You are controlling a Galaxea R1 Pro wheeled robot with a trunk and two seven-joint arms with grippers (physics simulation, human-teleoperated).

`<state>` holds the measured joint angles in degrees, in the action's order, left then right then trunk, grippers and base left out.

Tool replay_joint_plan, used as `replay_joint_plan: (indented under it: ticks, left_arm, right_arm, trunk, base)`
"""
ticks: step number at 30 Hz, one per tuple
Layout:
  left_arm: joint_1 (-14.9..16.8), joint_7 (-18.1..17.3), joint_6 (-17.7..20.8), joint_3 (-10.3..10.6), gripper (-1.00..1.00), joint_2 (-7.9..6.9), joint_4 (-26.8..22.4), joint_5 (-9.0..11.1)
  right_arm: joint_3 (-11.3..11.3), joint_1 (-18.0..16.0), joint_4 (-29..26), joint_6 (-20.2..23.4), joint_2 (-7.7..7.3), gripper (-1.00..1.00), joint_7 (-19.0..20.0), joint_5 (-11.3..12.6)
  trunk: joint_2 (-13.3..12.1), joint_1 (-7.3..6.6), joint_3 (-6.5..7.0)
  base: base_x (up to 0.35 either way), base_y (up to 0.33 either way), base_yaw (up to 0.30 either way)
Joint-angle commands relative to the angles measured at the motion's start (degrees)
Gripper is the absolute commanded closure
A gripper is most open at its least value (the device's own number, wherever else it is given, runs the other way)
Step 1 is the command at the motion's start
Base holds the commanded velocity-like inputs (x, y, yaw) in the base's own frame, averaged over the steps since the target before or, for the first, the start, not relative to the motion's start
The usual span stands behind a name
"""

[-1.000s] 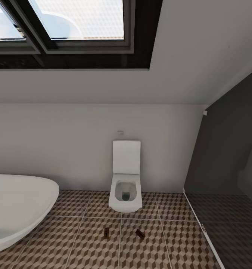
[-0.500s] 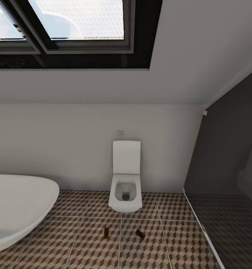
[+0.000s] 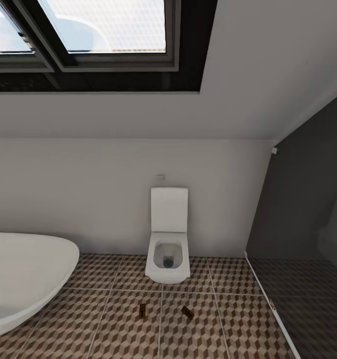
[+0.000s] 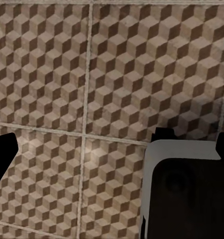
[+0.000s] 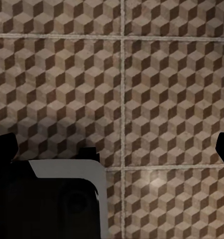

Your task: Take the four mousetraps from the cabinet in the bathroom and place them on the bathroom floor. Make sure all four end up on the same floor surface, and ensure that at least two of them are either under or directly next to the same bathroom sink.

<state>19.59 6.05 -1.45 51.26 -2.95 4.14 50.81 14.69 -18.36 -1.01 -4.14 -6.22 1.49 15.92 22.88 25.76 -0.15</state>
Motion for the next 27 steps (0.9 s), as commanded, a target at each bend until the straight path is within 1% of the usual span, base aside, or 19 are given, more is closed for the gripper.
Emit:
replay_joint_plan:
  ticks: [1,14,17,20,21,23,24,25,26,27]
  left_arm:
    - [0.01,0.03,-0.14,0.33,-1.0,0.03,0.08,0.26]
    - [0.01,-0.08,-0.26,0.3,-1.0,-0.11,0.08,0.26]
    - [0.01,0.02,0.33,0.33,-1.0,-0.03,0.14,0.26]
    - [0.01,0.07,1.97,0.28,-1.0,-0.04,0.15,0.26]
    - [0.01,0.06,4.7,0.26,-1.0,-0.04,0.16,0.26]
    - [0.01,0.03,7.25,0.26,-1.0,-0.04,0.16,0.26]
    - [0.01,-0.01,10.09,0.25,-1.0,-0.04,0.16,0.27]
    - [0.01,-0.04,11.54,0.25,-1.0,-0.04,0.16,0.27]
    - [0.01,-0.08,14.16,0.25,-1.0,-0.04,0.17,0.28]
    - [-0.01,-0.1,15.29,0.25,-1.0,-0.04,0.17,0.28]
  right_arm:
    - [0.45,-0.02,0.06,-0.19,-0.01,-1.0,0.14,0.6]
    - [0.51,-0.01,0.05,-0.2,0.15,-1.0,0.12,0.6]
    - [0.52,-0.01,0.05,0.0,0.26,-1.0,0.04,0.6]
    - [0.5,-0.02,0.05,1.32,0.34,-1.0,0.06,0.6]
    - [0.49,-0.01,0.05,3.69,0.41,-1.0,0.03,0.6]
    - [0.47,-0.01,0.07,5.84,0.43,-1.0,0.05,0.6]
    - [0.45,-0.01,0.08,8.19,0.42,-1.0,0.07,0.6]
    - [0.45,-0.01,0.09,9.36,0.42,-1.0,0.05,0.6]
    - [0.44,-0.03,0.11,11.61,0.4,-1.0,0.05,0.6]
    - [0.44,-0.02,0.11,12.61,0.39,-1.0,0.06,0.6]
  trunk:
    - [0.04,0.02,-0.02]
    - [0.04,0.02,-0.02]
    - [0.04,0.02,-0.02]
    - [0.04,0.02,-0.02]
    - [0.04,0.02,-0.02]
    - [0.04,0.02,-0.02]
    - [0.04,0.02,-0.02]
    - [0.04,0.02,-0.02]
    - [0.04,0.02,-0.02]
    - [0.04,0.02,-0.02]
  base:
    - [0.0,0.0,0.0]
    - [0.0,0.0,0.0]
    - [0.0,0.0,0.0]
    - [0.0,0.0,0.0]
    - [0.0,0.0,0.0]
    - [0.0,0.0,0.0]
    - [0.0,0.0,0.0]
    - [0.0,0.0,0.0]
    - [0.0,0.0,0.0]
    - [0.0,0.0,0.0]
